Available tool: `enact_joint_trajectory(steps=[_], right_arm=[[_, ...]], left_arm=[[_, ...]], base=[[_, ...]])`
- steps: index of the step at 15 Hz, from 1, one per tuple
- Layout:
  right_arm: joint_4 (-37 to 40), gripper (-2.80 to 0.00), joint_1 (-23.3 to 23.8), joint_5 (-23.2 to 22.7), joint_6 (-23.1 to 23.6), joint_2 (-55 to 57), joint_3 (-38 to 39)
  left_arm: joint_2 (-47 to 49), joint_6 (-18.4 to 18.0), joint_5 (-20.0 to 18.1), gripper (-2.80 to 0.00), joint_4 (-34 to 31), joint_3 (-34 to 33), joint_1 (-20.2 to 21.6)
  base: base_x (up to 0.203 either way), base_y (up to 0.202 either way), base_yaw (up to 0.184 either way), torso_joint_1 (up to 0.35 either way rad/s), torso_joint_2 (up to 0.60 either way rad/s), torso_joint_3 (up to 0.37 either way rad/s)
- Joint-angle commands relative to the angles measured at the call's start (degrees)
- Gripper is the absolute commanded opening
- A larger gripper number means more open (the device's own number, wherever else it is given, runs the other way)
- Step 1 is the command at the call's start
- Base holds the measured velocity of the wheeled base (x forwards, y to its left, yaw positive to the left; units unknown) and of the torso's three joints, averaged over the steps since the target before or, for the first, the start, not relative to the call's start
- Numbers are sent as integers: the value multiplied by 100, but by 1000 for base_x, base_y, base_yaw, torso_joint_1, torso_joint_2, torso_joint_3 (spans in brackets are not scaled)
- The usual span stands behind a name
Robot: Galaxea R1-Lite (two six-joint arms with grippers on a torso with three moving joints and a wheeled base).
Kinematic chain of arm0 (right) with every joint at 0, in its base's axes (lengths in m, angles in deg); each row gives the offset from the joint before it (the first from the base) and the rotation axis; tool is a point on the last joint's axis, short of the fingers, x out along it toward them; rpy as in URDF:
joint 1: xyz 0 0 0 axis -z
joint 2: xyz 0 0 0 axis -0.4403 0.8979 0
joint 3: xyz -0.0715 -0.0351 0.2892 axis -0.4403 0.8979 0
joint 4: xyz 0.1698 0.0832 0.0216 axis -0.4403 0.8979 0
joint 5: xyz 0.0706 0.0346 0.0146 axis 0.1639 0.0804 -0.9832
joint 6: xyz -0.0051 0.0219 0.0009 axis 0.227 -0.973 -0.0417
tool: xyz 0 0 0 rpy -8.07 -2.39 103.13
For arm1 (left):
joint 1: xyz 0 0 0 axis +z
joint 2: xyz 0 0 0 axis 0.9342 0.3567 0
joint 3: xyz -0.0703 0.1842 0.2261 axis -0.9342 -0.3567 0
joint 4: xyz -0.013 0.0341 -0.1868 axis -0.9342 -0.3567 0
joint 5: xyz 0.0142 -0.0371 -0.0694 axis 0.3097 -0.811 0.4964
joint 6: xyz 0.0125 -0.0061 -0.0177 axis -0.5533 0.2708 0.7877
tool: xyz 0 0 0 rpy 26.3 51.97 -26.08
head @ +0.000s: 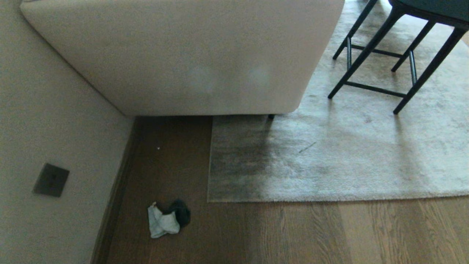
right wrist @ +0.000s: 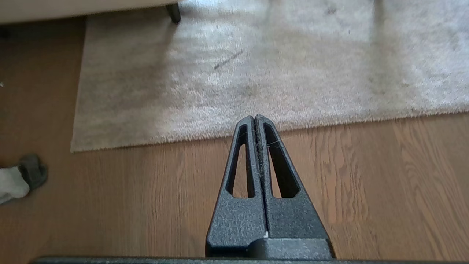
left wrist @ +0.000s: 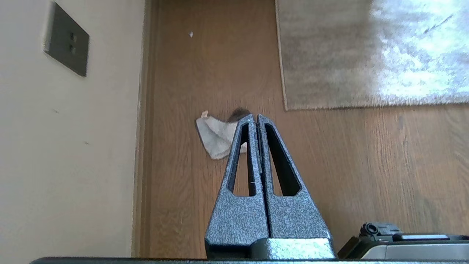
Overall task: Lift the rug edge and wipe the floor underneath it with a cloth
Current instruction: Pick up the rag
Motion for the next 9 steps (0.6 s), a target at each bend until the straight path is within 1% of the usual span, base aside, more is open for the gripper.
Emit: enact_joint_trajectory(steps=[1,9], right_arm=[[-2,-280,-1,1,3,9,0],[-2,-280,-1,1,3,9,0]], left_arm=[[0,5,-3,-280,-5,-1,0],[0,-3,-3,-280,-5,-1,0]], base=[[0,0,0,7,-2,-188],[0,0,0,3,3,-200]])
